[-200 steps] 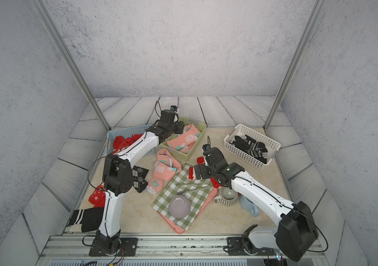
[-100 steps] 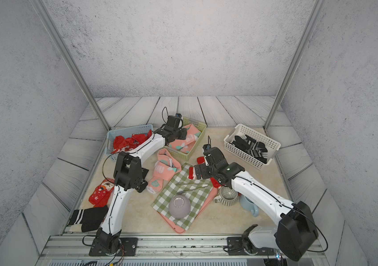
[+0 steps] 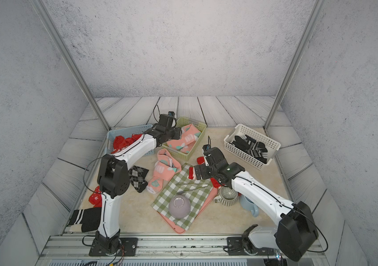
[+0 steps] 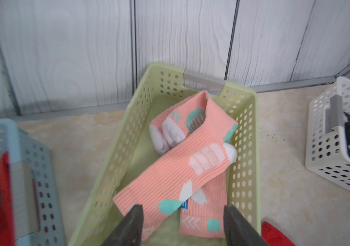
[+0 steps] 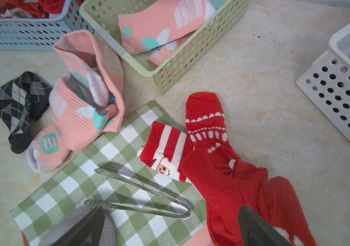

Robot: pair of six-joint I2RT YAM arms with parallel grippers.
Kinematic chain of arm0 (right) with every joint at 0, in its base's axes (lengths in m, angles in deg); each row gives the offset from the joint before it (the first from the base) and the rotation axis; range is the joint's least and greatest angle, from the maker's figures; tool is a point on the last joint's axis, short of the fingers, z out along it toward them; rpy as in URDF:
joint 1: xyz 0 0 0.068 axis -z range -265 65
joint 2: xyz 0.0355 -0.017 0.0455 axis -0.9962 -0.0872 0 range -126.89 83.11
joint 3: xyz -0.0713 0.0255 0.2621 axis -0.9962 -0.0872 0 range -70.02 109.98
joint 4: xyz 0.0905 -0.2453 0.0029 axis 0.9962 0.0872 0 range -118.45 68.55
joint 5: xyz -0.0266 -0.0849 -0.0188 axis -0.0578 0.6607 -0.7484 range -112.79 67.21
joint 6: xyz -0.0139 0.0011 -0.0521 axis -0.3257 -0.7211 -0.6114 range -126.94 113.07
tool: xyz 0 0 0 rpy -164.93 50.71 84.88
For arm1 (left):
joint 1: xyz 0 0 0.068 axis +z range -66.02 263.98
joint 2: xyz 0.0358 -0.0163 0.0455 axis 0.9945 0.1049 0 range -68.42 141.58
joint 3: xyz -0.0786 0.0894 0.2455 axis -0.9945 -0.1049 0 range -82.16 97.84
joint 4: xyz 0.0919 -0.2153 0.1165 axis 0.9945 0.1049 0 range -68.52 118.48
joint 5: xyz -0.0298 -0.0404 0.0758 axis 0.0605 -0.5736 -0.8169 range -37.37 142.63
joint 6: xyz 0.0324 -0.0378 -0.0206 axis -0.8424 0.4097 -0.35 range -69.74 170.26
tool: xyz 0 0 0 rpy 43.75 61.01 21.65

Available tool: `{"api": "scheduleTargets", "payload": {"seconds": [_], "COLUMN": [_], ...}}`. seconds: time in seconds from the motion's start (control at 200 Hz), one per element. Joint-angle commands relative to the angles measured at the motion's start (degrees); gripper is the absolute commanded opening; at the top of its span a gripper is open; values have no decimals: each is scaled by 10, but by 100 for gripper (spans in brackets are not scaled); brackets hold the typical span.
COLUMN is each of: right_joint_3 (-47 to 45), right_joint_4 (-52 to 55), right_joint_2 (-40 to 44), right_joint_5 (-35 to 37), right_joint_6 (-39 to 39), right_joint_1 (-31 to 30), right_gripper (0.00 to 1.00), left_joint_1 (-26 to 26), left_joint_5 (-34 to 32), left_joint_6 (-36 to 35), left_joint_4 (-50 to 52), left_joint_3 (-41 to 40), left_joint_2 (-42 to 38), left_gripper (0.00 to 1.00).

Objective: Sort the socks into the basket by color
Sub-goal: Place the sock in the bin, then pick up the sock from the center of the board.

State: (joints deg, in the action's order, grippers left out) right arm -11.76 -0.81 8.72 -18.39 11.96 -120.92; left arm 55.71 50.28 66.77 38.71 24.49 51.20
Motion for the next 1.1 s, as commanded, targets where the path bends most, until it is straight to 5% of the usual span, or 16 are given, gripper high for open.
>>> {"api": "scheduleTargets", "payload": {"seconds": [0.0, 0.48, 1.096], "right_joint_3": [6, 13, 29], "right_joint_4": [6, 0, 42], "right_joint_2": [18, 1, -29], "right_joint_5": [-21, -83, -127], "right_joint_6": [6, 14, -7], "right_joint_1": [2, 1, -1], "right_gripper": [99, 99, 100], "left_joint_1": [14, 22, 23], "left_joint_5": [-8, -13, -44], "left_joint_6": [1, 22, 65], "left_joint_4": [-6, 33, 128], "left_joint_3": [-42, -295, -466], "left_joint_2": [-65, -340, -547], "left_gripper": [65, 68, 79]}}
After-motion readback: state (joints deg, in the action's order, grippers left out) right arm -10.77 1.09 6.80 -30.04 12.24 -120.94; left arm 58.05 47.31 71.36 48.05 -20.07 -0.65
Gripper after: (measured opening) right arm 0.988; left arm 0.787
